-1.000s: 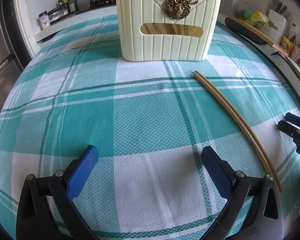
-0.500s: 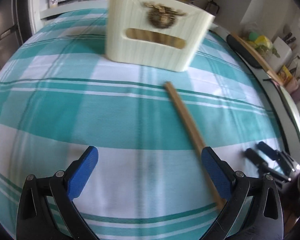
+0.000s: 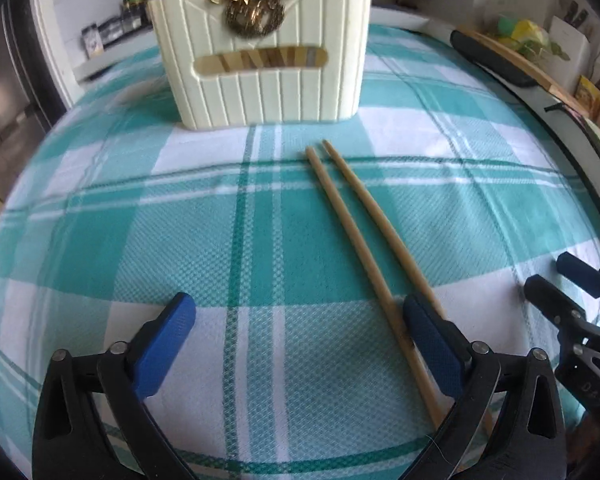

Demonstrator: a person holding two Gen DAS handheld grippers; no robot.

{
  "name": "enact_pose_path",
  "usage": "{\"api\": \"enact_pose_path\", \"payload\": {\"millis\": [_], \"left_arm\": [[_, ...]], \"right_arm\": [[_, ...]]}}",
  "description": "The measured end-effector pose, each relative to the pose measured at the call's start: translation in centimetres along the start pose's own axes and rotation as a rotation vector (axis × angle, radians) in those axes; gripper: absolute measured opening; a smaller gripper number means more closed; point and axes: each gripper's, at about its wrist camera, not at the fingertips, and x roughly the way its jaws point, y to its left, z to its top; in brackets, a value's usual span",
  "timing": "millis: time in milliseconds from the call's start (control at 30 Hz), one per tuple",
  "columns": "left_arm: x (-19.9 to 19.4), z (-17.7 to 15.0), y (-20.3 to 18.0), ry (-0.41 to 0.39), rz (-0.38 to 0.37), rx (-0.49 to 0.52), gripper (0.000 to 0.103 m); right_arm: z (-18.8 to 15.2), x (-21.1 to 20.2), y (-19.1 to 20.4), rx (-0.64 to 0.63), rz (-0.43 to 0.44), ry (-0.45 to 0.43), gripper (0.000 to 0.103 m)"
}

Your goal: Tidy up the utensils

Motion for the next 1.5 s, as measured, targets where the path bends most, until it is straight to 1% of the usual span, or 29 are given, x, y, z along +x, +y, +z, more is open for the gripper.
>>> {"api": "enact_pose_path", "payload": {"millis": [67,300,367,433,467,500,533,567,633,667,700,733,767,800,833,867,1000,1100,1133,1167,1200,1233,1267,1300,1333,1433,1500], "left_arm": [[0.0,-0.2,0.4,0.000,-0.013,-0.012,0.103],[-0.6,-0.9,2.8,0.017,-0.053,0.025,0.102],[-1.0,-1.3,3.4,0.014,-0.063,0.053,0.098],[-1.5,-1.7,3.7,0.009,-0.072,0.070,0.089],[-1.7,-1.9,3.9,0.005,-0.075,0.076,0.086],[-1.9,-2.0,4.0,0.002,-0.079,0.079,0.081],[-2.0,-2.0,4.2,-0.002,-0.084,0.082,0.075],[-2.1,-2.0,4.4,-0.005,-0.089,0.084,0.072],[-2.3,-2.0,4.6,-0.011,-0.096,0.093,0.057],[-2.4,-2.0,4.6,-0.016,-0.097,0.104,0.053],[-2.5,-2.0,4.6,-0.020,-0.095,0.116,0.044],[-2.6,-2.1,4.6,-0.026,-0.086,0.132,0.034],[-2.7,-2.2,4.7,-0.031,-0.068,0.144,0.027],[-2.7,-2.2,5.0,-0.032,-0.056,0.148,0.018],[-2.7,-2.2,5.6,-0.030,-0.048,0.141,0.016],[-2.7,-2.3,6.5,-0.026,-0.042,0.123,0.016],[-2.7,-2.5,10.5,-0.020,-0.004,0.059,0.015],[-2.6,-2.4,13.0,-0.001,-0.017,0.010,0.023],[-2.5,-2.2,13.5,0.012,-0.022,0.004,0.038],[-2.4,-2.0,13.7,0.023,-0.033,0.005,0.047],[-2.4,-1.8,13.9,0.036,-0.073,0.010,0.063],[-2.4,-1.5,14.1,0.047,-0.121,0.020,0.071],[-2.3,-0.9,14.1,0.074,-0.186,0.041,0.072],[-2.1,-0.6,14.1,0.096,-0.214,0.060,0.073],[-1.9,-0.1,13.9,0.118,-0.230,0.088,0.073],[-1.2,1.3,12.5,0.150,-0.223,0.188,0.073],[-0.3,2.2,11.6,0.169,-0.206,0.232,0.073]], "right_arm": [[0.0,0.0,0.0,0.001,0.001,0.000,0.055],[0.0,-0.1,-0.2,0.010,0.012,-0.003,0.055],[0.2,-0.5,0.1,0.018,0.030,0.006,0.055],[0.6,-1.4,1.0,0.003,0.107,-0.003,0.055],[0.9,-2.1,2.1,-0.022,0.167,-0.012,0.055],[1.2,-2.4,3.3,-0.057,0.213,-0.008,0.055],[1.3,-2.5,4.3,-0.087,0.240,0.004,0.055],[1.5,-2.3,5.5,-0.123,0.265,0.025,0.055],[1.4,-1.2,7.2,-0.164,0.271,0.075,0.053],[1.3,-0.4,7.9,-0.188,0.254,0.103,0.048],[1.1,0.3,8.5,-0.211,0.223,0.124,0.038],[1.1,0.3,8.8,-0.225,0.195,0.101,0.026],[1.1,0.4,9.0,-0.232,0.178,0.105,0.011],[1.1,0.3,8.8,-0.218,0.169,0.110,0.007],[1.1,0.2,8.5,-0.195,0.165,0.112,0.007],[0.9,0.1,8.1,-0.178,0.153,0.118,0.007],[-0.5,-1.0,5.8,-0.122,0.058,0.132,0.007],[-1.4,-1.9,5.0,-0.136,0.029,0.150,0.008],[-1.3,-1.8,4.9,-0.135,0.033,0.157,0.009],[-1.1,-1.8,4.7,-0.136,0.053,0.176,0.013],[-0.9,-2.1,4.4,-0.136,0.068,0.189,0.026],[-0.7,-2.3,3.9,-0.136,0.081,0.196,0.032],[-0.3,-2.5,3.7,-0.137,0.099,0.201,0.038],[0.0,-2.5,3.6,-0.139,0.115,0.210,0.038],[0.7,-2.4,3.3,-0.142,0.141,0.238,0.038],[1.8,-1.3,3.0,-0.145,0.198,0.324,0.038],[2.3,-0.3,3.4,-0.165,0.198,0.364,0.038]]}}
